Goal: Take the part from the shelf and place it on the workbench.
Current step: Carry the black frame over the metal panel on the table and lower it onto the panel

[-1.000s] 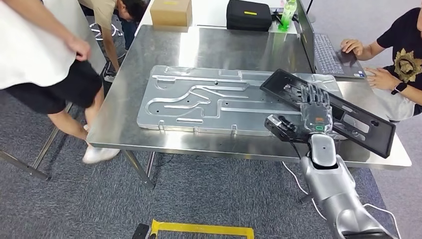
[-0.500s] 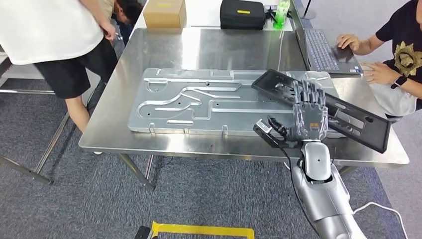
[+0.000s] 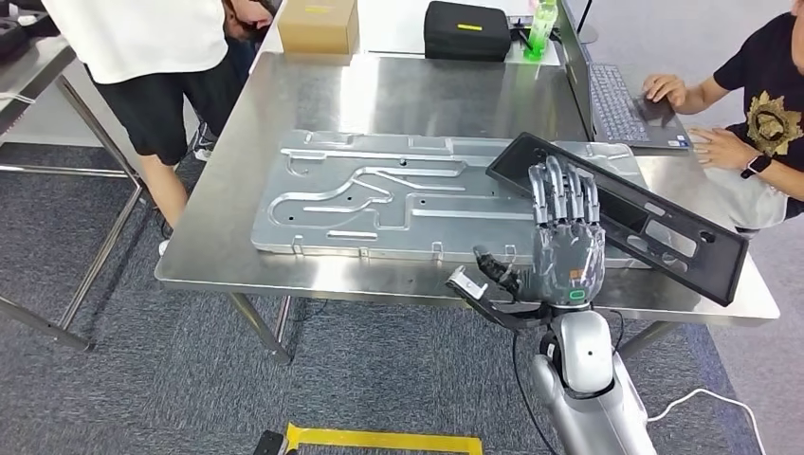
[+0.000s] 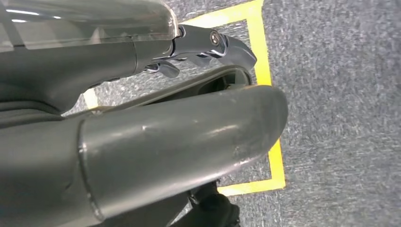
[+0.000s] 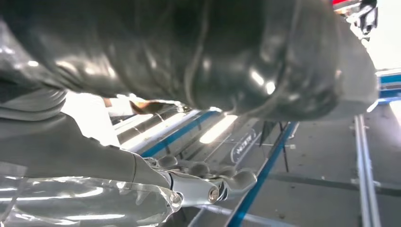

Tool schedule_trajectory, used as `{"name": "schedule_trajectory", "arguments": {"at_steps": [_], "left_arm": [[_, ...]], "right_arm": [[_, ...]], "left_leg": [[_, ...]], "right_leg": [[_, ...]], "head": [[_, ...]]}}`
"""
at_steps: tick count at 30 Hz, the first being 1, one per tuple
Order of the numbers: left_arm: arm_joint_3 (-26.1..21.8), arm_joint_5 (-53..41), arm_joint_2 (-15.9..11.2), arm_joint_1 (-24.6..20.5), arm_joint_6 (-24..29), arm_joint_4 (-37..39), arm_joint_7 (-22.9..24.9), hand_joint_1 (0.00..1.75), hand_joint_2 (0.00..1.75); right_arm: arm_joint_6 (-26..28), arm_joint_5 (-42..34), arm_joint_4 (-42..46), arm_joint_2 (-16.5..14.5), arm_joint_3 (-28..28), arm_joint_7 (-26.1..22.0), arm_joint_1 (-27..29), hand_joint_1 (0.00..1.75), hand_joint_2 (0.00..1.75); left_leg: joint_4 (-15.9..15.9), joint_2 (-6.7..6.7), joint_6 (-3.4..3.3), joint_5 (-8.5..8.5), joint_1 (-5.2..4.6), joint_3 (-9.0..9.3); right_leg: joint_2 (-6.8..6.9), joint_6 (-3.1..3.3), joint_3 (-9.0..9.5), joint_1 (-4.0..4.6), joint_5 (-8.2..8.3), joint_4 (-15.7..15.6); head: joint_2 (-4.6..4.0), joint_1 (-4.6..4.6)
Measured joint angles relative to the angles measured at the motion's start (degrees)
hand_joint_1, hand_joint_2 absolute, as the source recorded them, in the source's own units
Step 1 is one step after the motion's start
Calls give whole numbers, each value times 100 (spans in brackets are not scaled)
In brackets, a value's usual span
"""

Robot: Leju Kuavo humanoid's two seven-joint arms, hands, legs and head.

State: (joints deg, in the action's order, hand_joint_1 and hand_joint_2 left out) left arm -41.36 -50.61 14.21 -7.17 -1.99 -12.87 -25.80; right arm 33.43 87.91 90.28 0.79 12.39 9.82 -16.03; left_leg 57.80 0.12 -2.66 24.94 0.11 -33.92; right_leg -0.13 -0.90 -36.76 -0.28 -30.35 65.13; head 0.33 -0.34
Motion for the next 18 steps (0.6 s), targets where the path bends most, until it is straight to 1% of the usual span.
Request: {"name": "schedule_trajectory", "arguments": {"at_steps": [1,2,3,4,5,6,7,8,9,10,12,13,14,15,17,18], "left_arm": [[2,-32,0,-8,1,0,12,0,0],[5,-60,0,-13,5,0,31,0,0],[12,-84,0,-15,9,0,52,0,0],[20,-105,1,-15,13,0,74,0,0],[32,-127,2,-17,16,0,92,0,0],[46,-147,4,-22,15,0,105,0,0],[63,-170,5,-30,9,0,113,0,0],[83,-192,7,-42,-2,0,115,0,0],[103,-209,7,-53,-16,0,113,0,0],[122,-222,7,-62,-32,0,109,0,0],[151,-234,8,-76,-49,0,100,0,0],[163,-241,9,-79,-47,0,97,0,0],[174,-251,9,-81,-40,0,98,0,0],[185,-262,9,-81,-32,0,100,0,0],[197,-276,9,-78,-19,0,108,0,0],[200,-277,9,-75,-18,0,110,0,0]], "right_arm": [[-92,0,9,3,37,-10,-41,0,0],[-186,0,8,15,88,-2,-89,0,0],[-271,0,1,38,151,31,-148,0,0],[-342,0,-9,71,223,84,-221,0,0],[-412,0,-20,108,318,159,-315,0,0],[-474,0,-30,145,423,245,-420,0,0],[-533,0,-43,181,545,343,-532,0,0],[-585,0,-58,212,685,442,-650,0,0],[-633,0,-80,245,835,532,-763,0,0],[-669,0,-110,277,989,601,-865,0,0],[-701,0,-172,322,1237,656,-1013,0,0],[-700,0,-201,333,1320,653,-1067,0,0],[-698,0,-231,334,1390,647,-1119,0,0],[-699,0,-262,332,1456,642,-1167,0,0],[-711,0,-326,325,1578,640,-1231,0,0],[-717,-1,-353,324,1629,638,-1242,0,0]], "left_leg": [[-2,-3,-8,-3,1,-4],[1,-5,-11,-5,1,-8],[8,-7,-12,-5,2,-11],[17,-7,-10,-3,4,-14],[31,-6,-4,0,7,-16],[48,-5,7,7,10,-16],[65,-4,27,16,5,-21],[85,-4,56,23,-3,-33],[95,-5,89,22,-10,-45],[97,-6,121,16,-17,-56],[103,-8,184,14,-3,-71],[154,-7,212,56,6,-93],[297,-6,239,155,16,-156],[563,-5,261,313,24,-275],[1295,-5,286,658,27,-609],[1584,-5,289,746,28,-746]], "right_leg": [[1,-17,-165,-10,-179,353],[1,-35,-318,-24,-305,678],[3,-51,-409,-38,-338,872],[6,-63,-402,-52,-266,863],[9,-71,-295,-68,-106,658],[12,-75,-114,-83,94,310],[12,-75,71,-86,230,-44],[8,-62,208,-82,324,-333],[2,-44,274,-70,354,-495],[-6,-19,281,-55,337,-546],[-12,46,270,-46,364,-571],[-7,85,276,-50,376,-583],[0,124,282,-52,387,-595],[9,156,285,-52,394,-604],[15,190,281,-33,393,-602],[16,194,281,-21,392,-601]], "head": [[0,0],[0,1],[0,1],[0,0],[0,1],[0,0],[0,0],[0,2],[0,3],[0,5],[0,5],[0,5],[0,5],[0,6],[0,6],[0,5]]}}
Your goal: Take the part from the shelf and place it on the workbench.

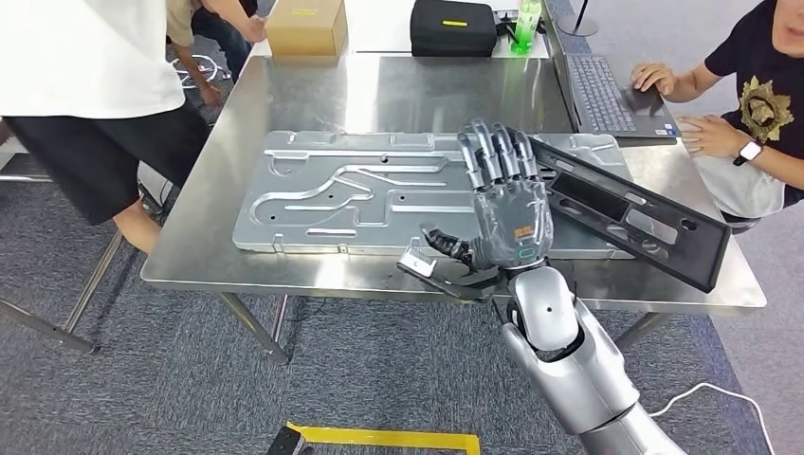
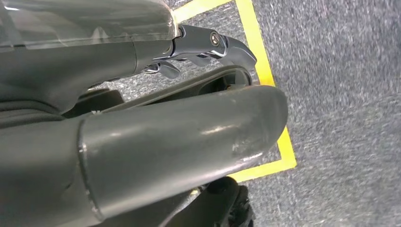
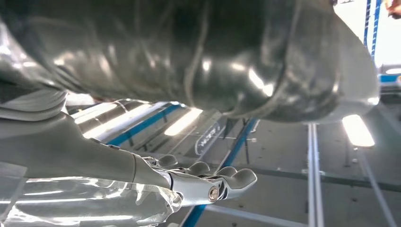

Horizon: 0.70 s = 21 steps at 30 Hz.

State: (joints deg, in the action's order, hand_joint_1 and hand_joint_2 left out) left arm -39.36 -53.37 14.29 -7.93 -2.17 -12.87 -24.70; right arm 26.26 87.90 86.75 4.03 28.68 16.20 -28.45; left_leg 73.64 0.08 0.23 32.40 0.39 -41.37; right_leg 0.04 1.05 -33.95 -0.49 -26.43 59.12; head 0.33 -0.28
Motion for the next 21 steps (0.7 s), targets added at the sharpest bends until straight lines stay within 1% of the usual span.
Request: {"name": "schedule_trajectory", "arguments": {"at_steps": [1,2,3,4,5,6,7,8,9,10,11,12,13,14,15,16,17,18,19,20,21], "left_arm": [[3,0,0,3,1,0,4,0,0],[6,1,0,3,1,0,9,0,0],[9,1,0,2,3,0,21,0,0],[13,2,0,-2,12,0,44,0,0],[15,3,0,-8,25,0,75,0,0],[18,5,0,-17,38,0,109,0,0],[20,10,0,-24,48,0,134,0,0],[21,17,0,-28,52,0,148,0,44],[23,23,1,-29,53,0,148,0,87],[25,27,3,-26,53,0,144,0,131],[28,30,6,-26,55,0,139,0,175],[31,28,9,-29,58,0,136,0,175],[36,25,11,-33,63,0,136,0,175],[41,17,11,-35,72,0,137,0,175],[48,8,11,-32,79,0,139,0,175],[55,0,11,-26,86,0,141,0,175],[62,-7,11,-21,92,0,143,0,175],[68,-9,11,-19,96,0,144,0,175],[73,-12,13,-22,98,0,144,0,175],[76,-14,17,-27,101,0,144,0,175],[78,-15,21,-36,103,0,143,0,175]], "right_arm": [[-4,-1,-27,-3,43,-17,-3,0,0],[-4,-1,-51,-12,71,-55,-4,0,0],[1,-2,-69,-29,88,-114,-6,0,0],[13,-2,-83,-55,95,-185,-10,0,0],[34,-2,-94,-85,96,-246,-18,0,0],[59,-2,-105,-114,97,-283,-28,0,0],[83,-2,-116,-136,98,-297,-36,0,0],[104,-2,-127,-150,98,-293,-41,0,0],[116,-2,-135,-160,98,-277,-46,0,0],[123,-2,-140,-166,96,-263,-49,0,0],[126,-1,-143,-172,94,-257,-57,0,0],[123,-1,-146,-181,83,-269,-67,0,0],[112,0,-154,-192,64,-298,-74,0,0],[92,1,-169,-207,36,-333,-80,0,0],[71,1,-190,-222,5,-369,-80,0,0],[52,1,-214,-235,-19,-393,-78,0,0],[39,1,-236,-248,-37,-408,-79,0,0],[34,1,-251,-262,-49,-419,-81,0,0],[33,1,-261,-277,-61,-426,-86,0,0],[32,1,-268,-292,-73,-429,-93,0,0],[33,1,-274,-307,-86,-431,-102,0,0]], "left_leg": [[100,0,-7,-20,0,-51],[-6,0,-23,-137,-1,-3],[-299,0,-49,-323,-4,137],[-688,1,-81,-511,-12,321],[-1050,4,-111,-636,-27,487],[-1301,8,-135,-702,-42,605],[-1433,19,-153,-710,-58,659],[-1467,36,-165,-701,-71,669],[-1484,60,-187,-714,-64,674],[-1519,85,-211,-735,-52,685],[-1555,107,-240,-760,-36,700],[-1590,126,-267,-783,-20,715],[-1604,145,-281,-796,-16,722],[-1607,170,-292,-801,-15,720],[-1604,200,-294,-801,-16,716],[-1600,240,-294,-800,-16,714],[-1591,289,-292,-799,-14,713],[-1576,345,-285,-794,-9,713],[-1556,405,-272,-785,-3,712],[-1530,463,-248,-773,-5,699],[-1505,520,-220,-765,-3,682]], "right_leg": [[-1,3,1,10,-2,2],[-4,5,4,20,-4,3],[-8,7,10,27,-6,4],[-13,7,16,31,-10,5],[-13,-1,15,45,-17,14],[-10,-16,8,51,-18,17],[-3,-38,-2,55,-19,19],[14,-64,-10,58,-16,15],[31,-93,-9,57,-13,4],[44,-119,-7,54,-37,17],[50,-143,-33,52,-101,90],[45,-167,-112,48,-225,273],[33,-185,-243,33,-391,560],[24,-204,-420,24,-565,925],[19,-223,-587,11,-691,1262],[17,-240,-693,-4,-722,1462],[11,-255,-709,-20,-647,1472],[-12,-265,-613,-40,-473,1259],[-87,-269,-441,-63,-260,899],[-228,-267,-262,-83,-112,535],[-350,-262,-124,-98,-24,251]], "head": [[0,1],[0,1],[0,1],[0,1],[0,0],[0,1],[0,0],[0,-1],[0,-1],[0,-2],[0,-3],[0,-3],[0,-4],[0,-4],[0,-3],[0,-4],[0,-4],[0,-4],[0,-4],[0,-4],[0,-3]]}}
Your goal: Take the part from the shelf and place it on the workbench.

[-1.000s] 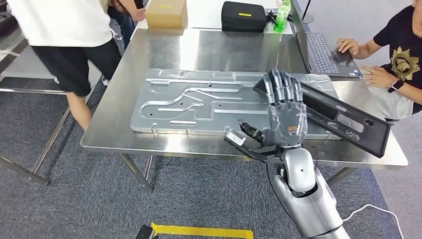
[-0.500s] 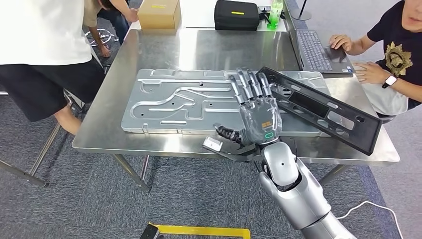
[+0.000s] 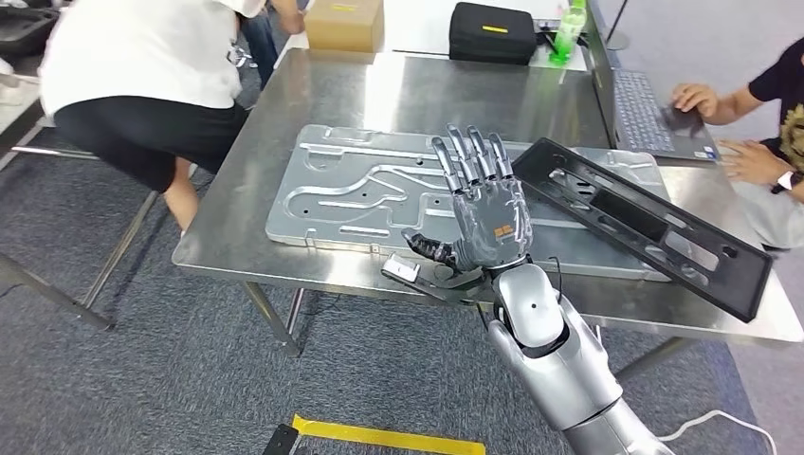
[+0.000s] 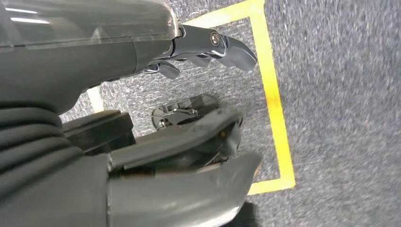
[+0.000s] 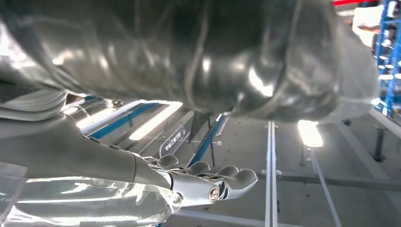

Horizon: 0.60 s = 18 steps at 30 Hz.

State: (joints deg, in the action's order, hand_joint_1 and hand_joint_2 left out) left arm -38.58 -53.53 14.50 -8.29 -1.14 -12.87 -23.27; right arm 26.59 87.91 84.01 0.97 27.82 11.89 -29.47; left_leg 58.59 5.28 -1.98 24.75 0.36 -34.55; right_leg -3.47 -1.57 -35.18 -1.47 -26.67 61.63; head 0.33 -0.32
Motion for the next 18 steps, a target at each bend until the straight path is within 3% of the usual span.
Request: {"name": "schedule_trajectory", "arguments": {"at_steps": [2,3,4,6,8,10,11,13,15,17,18], "left_arm": [[2,0,7,-9,5,0,-4,0,175],[2,1,7,-6,7,0,-5,0,175],[2,2,7,5,10,0,-7,0,175],[1,7,5,11,14,0,-7,0,175],[1,10,6,-11,15,0,-7,0,175],[2,13,8,-17,16,0,-6,0,175],[2,14,9,-9,17,0,-4,0,175],[3,15,8,1,21,0,-2,0,175],[3,15,8,-12,26,0,-3,0,175],[4,15,9,-23,28,0,-3,0,175],[4,15,10,-21,28,0,-4,0,175]], "right_arm": [[-1,0,-14,-19,-20,-5,-12,0,0],[-2,0,-19,-32,-26,-10,-18,0,0],[-5,0,-25,-51,-30,-16,-29,0,0],[-16,0,-32,-101,-33,-33,-55,0,0],[-38,-1,-50,-125,-41,-56,-68,0,0],[-62,-3,-80,-130,-49,-83,-69,0,0],[-70,-3,-98,-136,-50,-92,-70,0,0],[-79,-5,-120,-152,-51,-102,-73,0,0],[-77,-8,-127,-166,-54,-105,-87,0,0],[-76,-13,-137,-174,-62,-113,-107,0,0],[-76,-15,-146,-176,-67,-116,-115,0,0]], "left_leg": [[17,108,70,-8,15,-44],[9,167,110,-22,29,-60],[21,144,145,-19,38,-77],[239,-105,199,115,29,-190],[855,-391,227,428,30,-489],[1449,-461,248,634,42,-789],[1501,-477,252,597,44,-816],[994,-556,238,280,42,-540],[297,-782,185,49,-2,-173],[46,-876,117,24,-54,-65],[35,-806,81,6,-62,-75]], "right_leg": [[-117,23,96,8,-6,-200],[-59,48,102,16,1,-215],[9,86,116,17,15,-235],[151,169,151,13,39,-287],[316,228,170,40,32,-304],[498,258,173,69,13,-298],[583,261,176,78,4,-294],[740,247,195,86,-20,-285],[871,210,217,108,-52,-270],[980,165,229,137,-72,-263],[1037,138,235,143,-77,-264]], "head": [[0,1],[0,1],[0,-1],[0,14],[0,30],[0,29],[0,29],[0,29],[0,28],[0,26],[0,26]]}}
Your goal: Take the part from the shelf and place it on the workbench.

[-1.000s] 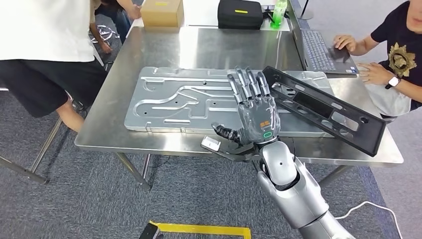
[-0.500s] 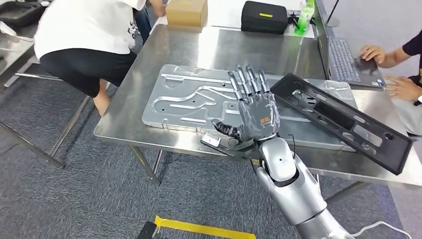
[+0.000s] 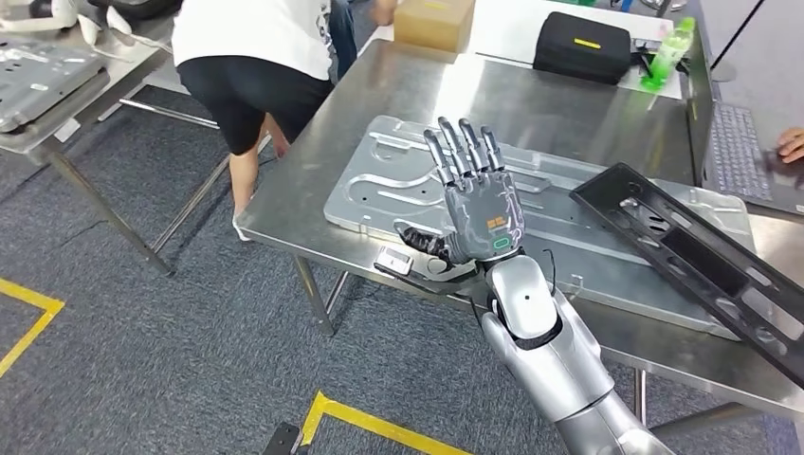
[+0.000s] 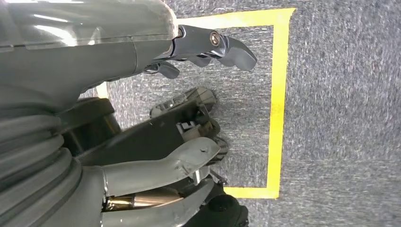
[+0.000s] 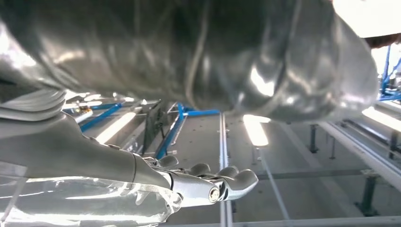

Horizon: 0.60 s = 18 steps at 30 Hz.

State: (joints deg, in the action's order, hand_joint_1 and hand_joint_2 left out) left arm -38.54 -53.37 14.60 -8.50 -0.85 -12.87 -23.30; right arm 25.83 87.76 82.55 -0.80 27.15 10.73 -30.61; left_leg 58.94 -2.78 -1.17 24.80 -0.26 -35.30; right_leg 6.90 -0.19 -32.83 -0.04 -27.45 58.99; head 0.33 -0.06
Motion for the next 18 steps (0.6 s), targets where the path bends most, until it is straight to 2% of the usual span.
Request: {"name": "schedule_trajectory", "arguments": {"at_steps": [1,2,3,5,6,7,8,9,10,11,12,14,15,16,17,18], "left_arm": [[1,0,1,6,2,0,1,0,175],[1,1,1,11,4,0,1,0,175],[1,1,2,11,6,0,2,0,175],[2,2,5,-4,10,0,4,0,175],[3,2,8,-12,10,0,5,0,175],[4,2,10,-13,11,0,5,0,175],[5,3,10,-6,13,0,7,0,175],[5,3,10,1,16,0,8,0,175],[5,4,11,6,19,0,9,0,175],[5,4,12,7,22,0,9,0,175],[6,4,14,0,23,0,9,0,175],[7,4,16,-12,24,0,9,0,175],[7,4,16,-11,25,0,8,0,175],[7,5,15,-4,29,0,8,0,175],[8,7,14,6,34,0,6,0,175],[8,9,14,10,40,0,5,0,175]], "right_arm": [[1,-1,-9,-6,-4,-2,-5,0,0],[2,-2,-17,-11,-8,-4,-10,0,0],[5,-3,-22,-16,-12,-7,-17,0,0],[11,-6,-37,-21,-23,-12,-17,0,0],[14,-7,-49,-20,-27,-14,-6,0,0],[14,-7,-65,-18,-31,-15,10,0,0],[14,-7,-81,-16,-32,-16,24,0,0],[14,-7,-94,-15,-33,-18,31,0,0],[14,-7,-102,-14,-33,-18,31,0,0],[14,-7,-104,-15,-34,-19,26,0,0],[14,-7,-105,-15,-34,-19,22,0,0],[14,-7,-112,-16,-36,-21,19,0,0],[14,-8,-115,-18,-37,-26,18,0,0],[14,-8,-117,-25,-37,-35,14,0,0],[14,-9,-119,-34,-38,-44,4,0,0],[14,-9,-119,-46,-38,-54,-10,0,0]], "left_leg": [[-18,72,-34,-16,9,1],[-43,136,-66,-34,17,8],[-68,197,-103,-56,29,16],[-90,313,-150,-84,38,22],[-88,380,-163,-90,38,18],[-85,458,-169,-93,37,17],[-78,539,-171,-93,36,16],[-69,624,-170,-93,37,16],[-56,707,-166,-90,39,17],[-43,786,-157,-86,43,14],[-20,861,-137,-82,40,-2],[-3,1007,-70,-92,53,-51],[-6,1082,-26,-106,63,-76],[-20,1143,15,-121,77,-95],[3,1097,45,-106,78,-115],[99,958,69,-41,69,-164]], "right_leg": [[31,-30,3,-8,-15,0],[-26,-61,-5,-24,-56,36],[-149,-89,-54,-41,-152,158],[-493,-120,-322,-68,-483,748],[-595,-126,-511,-71,-645,1131],[-645,-129,-671,-72,-728,1434],[-666,-129,-750,-73,-693,1550],[-683,-124,-730,-77,-555,1457],[-724,-116,-616,-84,-344,1171],[-839,-105,-458,-99,-137,791],[-994,-95,-311,-118,1,442],[-1203,-80,-161,-125,85,89],[-1190,-64,-146,-112,78,60],[-1113,-35,-134,-111,91,47],[-1033,1,-116,-112,106,17],[-951,40,-96,-116,121,-16]], "head": [[0,1],[0,0],[0,0],[0,-2],[0,-3],[0,-3],[0,-2],[0,-2],[0,-2],[0,-2],[0,-1],[0,-1],[0,-1],[0,-1],[0,0],[0,7]]}}
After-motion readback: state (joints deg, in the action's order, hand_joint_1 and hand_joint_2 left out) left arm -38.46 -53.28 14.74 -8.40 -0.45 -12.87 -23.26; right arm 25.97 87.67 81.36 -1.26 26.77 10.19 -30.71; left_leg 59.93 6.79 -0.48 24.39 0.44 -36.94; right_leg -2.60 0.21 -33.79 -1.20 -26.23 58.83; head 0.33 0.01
